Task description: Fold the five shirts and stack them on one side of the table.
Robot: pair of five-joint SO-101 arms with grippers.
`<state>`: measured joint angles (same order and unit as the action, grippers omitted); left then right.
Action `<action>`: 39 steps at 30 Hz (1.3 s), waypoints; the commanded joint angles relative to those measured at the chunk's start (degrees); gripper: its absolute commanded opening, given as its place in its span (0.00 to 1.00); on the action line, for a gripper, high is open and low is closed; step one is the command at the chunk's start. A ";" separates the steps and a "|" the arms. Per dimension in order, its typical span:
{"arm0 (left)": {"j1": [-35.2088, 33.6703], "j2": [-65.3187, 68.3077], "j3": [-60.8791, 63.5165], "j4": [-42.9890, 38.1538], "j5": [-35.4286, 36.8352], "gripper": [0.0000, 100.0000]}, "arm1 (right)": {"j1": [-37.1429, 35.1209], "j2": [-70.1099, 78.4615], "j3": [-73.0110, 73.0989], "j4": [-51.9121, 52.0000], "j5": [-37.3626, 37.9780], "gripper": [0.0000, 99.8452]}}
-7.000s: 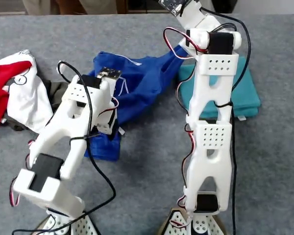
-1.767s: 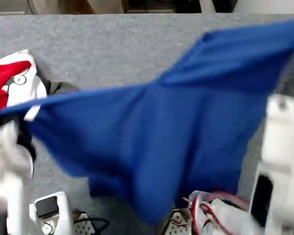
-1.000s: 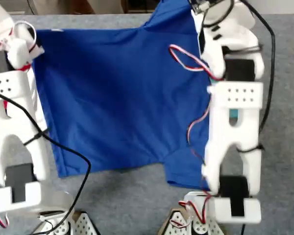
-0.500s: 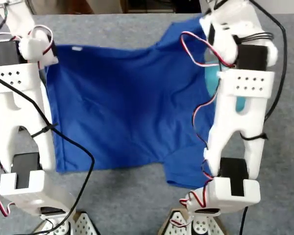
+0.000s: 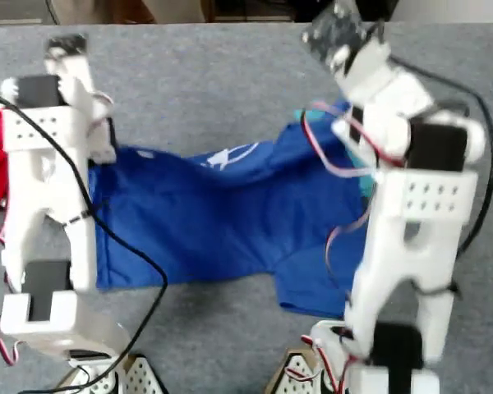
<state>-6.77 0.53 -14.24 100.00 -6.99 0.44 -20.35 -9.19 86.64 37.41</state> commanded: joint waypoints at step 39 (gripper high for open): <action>-1.76 -34.77 67.16 -25.32 -12.40 0.02 | 15.87 -65.19 70.37 5.45 24.88 0.00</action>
<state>-8.26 -32.88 53.19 73.98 -18.07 15.56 -85.41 61.14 90.42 58.95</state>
